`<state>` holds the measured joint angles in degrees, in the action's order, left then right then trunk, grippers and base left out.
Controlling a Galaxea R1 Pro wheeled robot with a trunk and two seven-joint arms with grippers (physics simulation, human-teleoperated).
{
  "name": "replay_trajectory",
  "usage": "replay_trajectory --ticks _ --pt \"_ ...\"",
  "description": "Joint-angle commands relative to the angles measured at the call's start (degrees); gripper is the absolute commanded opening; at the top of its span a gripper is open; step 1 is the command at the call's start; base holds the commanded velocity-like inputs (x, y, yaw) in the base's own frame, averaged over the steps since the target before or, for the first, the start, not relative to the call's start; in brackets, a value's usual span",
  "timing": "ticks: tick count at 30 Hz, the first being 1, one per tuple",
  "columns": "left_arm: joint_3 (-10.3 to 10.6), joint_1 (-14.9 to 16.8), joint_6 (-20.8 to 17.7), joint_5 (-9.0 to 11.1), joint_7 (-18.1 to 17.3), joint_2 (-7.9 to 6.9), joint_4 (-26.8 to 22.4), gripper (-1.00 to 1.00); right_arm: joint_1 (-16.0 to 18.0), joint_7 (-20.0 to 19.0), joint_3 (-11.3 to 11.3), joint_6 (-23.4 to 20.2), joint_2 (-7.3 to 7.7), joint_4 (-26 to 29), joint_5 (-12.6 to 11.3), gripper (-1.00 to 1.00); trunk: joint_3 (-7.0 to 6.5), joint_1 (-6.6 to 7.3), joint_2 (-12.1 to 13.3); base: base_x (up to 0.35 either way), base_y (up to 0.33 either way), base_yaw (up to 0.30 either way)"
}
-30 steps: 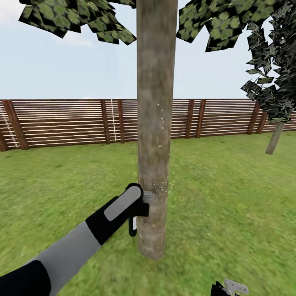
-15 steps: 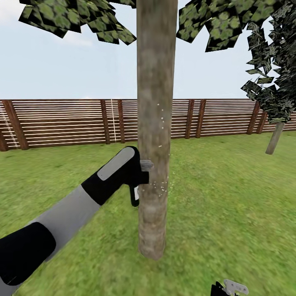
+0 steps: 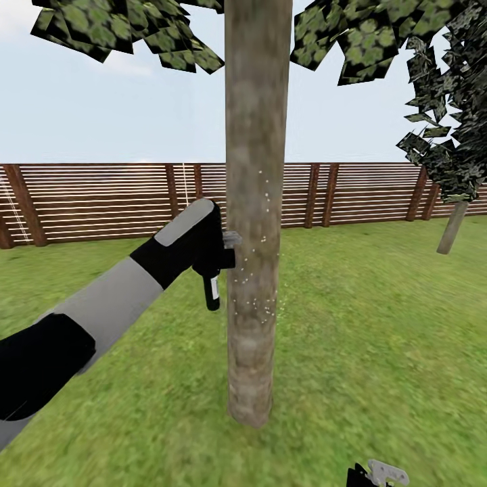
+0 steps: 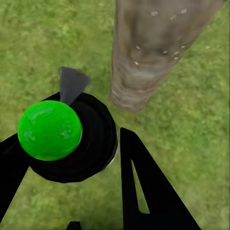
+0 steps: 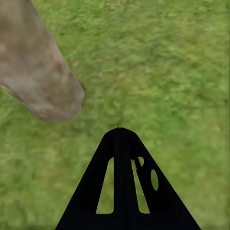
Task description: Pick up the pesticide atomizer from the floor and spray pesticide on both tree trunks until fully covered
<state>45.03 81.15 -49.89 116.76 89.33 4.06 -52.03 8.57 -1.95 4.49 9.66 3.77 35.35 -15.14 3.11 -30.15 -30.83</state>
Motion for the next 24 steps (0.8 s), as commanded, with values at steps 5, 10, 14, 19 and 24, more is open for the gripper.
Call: replay_trajectory --ticks 5,10,14,19,24 --pt "0.5 -7.5 -0.7 -0.3 0.3 -0.01 -0.6 -1.00 0.1 -0.2 0.0 0.2 0.01 0.1 -0.6 -1.00 0.12 -0.03 -0.1 0.000 0.000 0.000" --pt "0.5 -20.7 -0.6 -13.1 -6.1 -0.01 -4.4 -1.00 0.0 -0.2 0.1 0.2 0.01 0.1 -0.6 -1.00 0.12 -0.03 -0.1 0.000 0.000 0.000" --pt "0.5 -27.1 -0.4 -20.7 -12.9 -0.02 -5.1 -1.00 0.0 -0.2 0.1 0.3 0.01 0.1 -0.6 -1.00 0.12 -0.03 -0.1 0.000 0.000 0.000" --pt "0.6 -29.8 -0.2 -22.5 -17.4 -0.05 -4.9 -1.00 0.1 -0.5 0.1 0.4 0.04 0.1 -0.6 -1.00 0.12 -0.03 -0.1 0.000 0.085 -0.005" --pt "0.7 -30.9 -0.1 -22.8 -19.4 -0.08 -4.8 -1.00 0.1 -0.4 0.0 0.4 0.03 0.2 -0.6 -1.00 0.12 -0.03 -0.1 0.000 0.296 -0.175"
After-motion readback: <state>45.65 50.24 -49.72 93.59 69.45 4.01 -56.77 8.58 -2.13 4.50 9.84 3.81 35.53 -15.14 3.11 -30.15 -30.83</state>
